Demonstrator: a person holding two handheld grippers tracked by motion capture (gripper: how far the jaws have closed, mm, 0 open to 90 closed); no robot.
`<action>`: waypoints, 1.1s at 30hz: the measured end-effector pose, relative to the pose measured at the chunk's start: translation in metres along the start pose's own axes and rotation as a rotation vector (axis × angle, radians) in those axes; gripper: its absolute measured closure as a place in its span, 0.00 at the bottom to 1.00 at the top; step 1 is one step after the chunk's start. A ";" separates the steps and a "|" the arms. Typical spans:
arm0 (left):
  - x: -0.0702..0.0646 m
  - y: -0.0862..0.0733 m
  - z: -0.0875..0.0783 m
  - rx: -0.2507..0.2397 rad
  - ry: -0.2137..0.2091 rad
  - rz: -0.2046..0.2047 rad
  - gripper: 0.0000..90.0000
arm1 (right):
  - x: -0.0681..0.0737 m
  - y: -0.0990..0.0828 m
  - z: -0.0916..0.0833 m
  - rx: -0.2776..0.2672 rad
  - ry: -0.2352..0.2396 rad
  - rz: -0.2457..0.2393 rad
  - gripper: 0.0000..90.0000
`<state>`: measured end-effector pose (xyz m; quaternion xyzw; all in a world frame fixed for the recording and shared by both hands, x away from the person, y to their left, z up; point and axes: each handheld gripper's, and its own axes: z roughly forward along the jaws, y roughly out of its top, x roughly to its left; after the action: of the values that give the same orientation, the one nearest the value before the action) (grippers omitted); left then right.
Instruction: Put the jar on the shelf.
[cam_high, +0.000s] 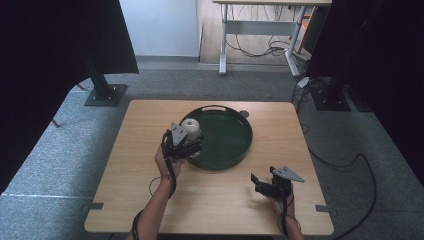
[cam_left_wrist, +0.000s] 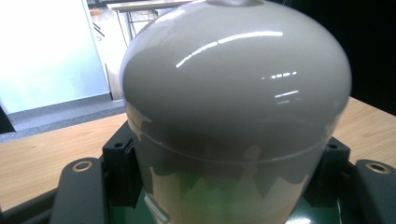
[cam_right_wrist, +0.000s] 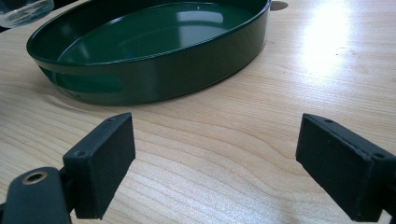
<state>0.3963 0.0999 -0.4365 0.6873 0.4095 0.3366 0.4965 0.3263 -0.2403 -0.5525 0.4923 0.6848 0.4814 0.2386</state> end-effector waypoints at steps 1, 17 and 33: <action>0.000 0.000 0.002 0.001 0.000 -0.003 0.33 | 0.000 0.000 0.000 0.001 0.002 0.000 0.13; -0.008 0.002 0.030 0.007 -0.018 0.038 0.33 | 0.000 0.000 0.001 0.008 0.004 -0.002 0.13; -0.016 0.000 0.063 0.051 -0.016 0.036 0.33 | 0.000 0.000 0.000 0.007 0.006 -0.004 0.13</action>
<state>0.4438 0.0604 -0.4552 0.7095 0.4017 0.3296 0.4761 0.3266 -0.2399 -0.5525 0.4901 0.6883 0.4801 0.2356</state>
